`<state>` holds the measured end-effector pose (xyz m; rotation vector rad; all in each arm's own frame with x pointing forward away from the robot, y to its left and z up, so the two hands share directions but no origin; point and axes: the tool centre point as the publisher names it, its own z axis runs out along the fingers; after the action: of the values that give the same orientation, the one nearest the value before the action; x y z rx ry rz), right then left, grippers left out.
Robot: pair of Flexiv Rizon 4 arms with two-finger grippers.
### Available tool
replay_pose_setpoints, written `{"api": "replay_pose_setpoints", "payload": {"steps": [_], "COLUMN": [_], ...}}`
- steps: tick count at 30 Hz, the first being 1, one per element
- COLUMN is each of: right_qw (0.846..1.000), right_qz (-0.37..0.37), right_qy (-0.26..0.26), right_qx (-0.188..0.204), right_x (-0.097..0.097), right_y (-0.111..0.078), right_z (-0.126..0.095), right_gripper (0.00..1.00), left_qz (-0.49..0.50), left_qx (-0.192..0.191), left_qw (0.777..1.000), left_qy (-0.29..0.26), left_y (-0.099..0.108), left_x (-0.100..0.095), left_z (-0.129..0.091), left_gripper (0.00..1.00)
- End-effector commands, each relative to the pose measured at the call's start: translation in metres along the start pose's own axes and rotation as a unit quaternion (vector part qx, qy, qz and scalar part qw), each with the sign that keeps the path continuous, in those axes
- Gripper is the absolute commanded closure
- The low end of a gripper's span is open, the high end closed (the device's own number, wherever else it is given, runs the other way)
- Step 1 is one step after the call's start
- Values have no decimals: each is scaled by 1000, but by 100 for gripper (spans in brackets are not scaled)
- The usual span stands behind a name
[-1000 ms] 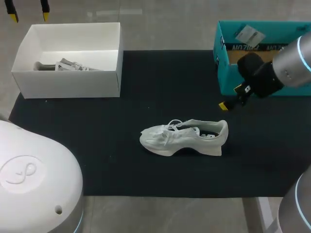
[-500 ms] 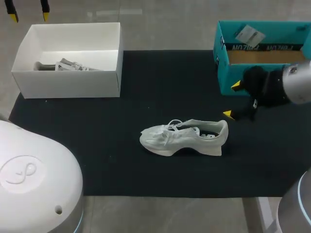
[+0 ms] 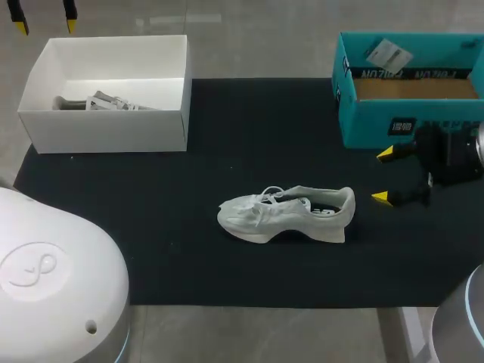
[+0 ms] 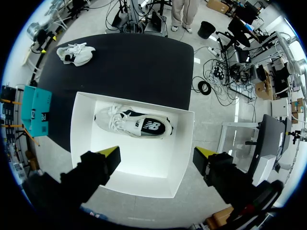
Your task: Take the shoe out of the shoebox, open the shoe tongue, remove and reinsert the insole, then place the shoe into the shoebox
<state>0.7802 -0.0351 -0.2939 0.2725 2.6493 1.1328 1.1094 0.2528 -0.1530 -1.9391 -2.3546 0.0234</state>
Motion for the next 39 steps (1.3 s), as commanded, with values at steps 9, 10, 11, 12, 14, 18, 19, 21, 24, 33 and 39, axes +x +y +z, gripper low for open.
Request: {"api": "replay_pose_setpoints", "payload": {"steps": [9,10,11,12,14,18,19,21,24,33,39], "right_qw": [999,999,999,999,999,999,999,999,999,993,993], "right_qz": [-22,-23,-25,-25,-26,-20,-17,-15,-10,48,55], "right_qy": [22,25,28,28,28,30,33,39,50,106,106], "right_qx": [24,24,25,25,24,16,13,10,-1,-21,-23], "right_x": [14,14,14,12,9,1,-2,-7,-10,11,23], "right_y": [-49,-51,-52,-54,-58,-64,-65,-65,-63,-54,-51], "right_z": [46,50,54,57,63,73,75,80,89,106,114], "right_gripper": [0,0,0,0,0,0,0,0,0,0,0], "left_qz": [1,1,1,1,1,1,1,1,1,1,1], "left_qx": [0,0,0,0,0,0,0,0,0,0,0], "left_qw": [1000,1000,1000,1000,1000,1000,1000,1000,1000,1000,1000], "left_qy": [1,1,1,1,1,1,1,1,1,1,1], "left_y": [0,0,0,0,0,0,0,0,0,0,0], "left_x": [0,0,0,0,0,0,0,0,0,0,0], "left_z": [0,0,0,0,0,0,0,0,0,0,0], "left_gripper": [0,0,0,0,0,0,0,0,0,0,0]}}
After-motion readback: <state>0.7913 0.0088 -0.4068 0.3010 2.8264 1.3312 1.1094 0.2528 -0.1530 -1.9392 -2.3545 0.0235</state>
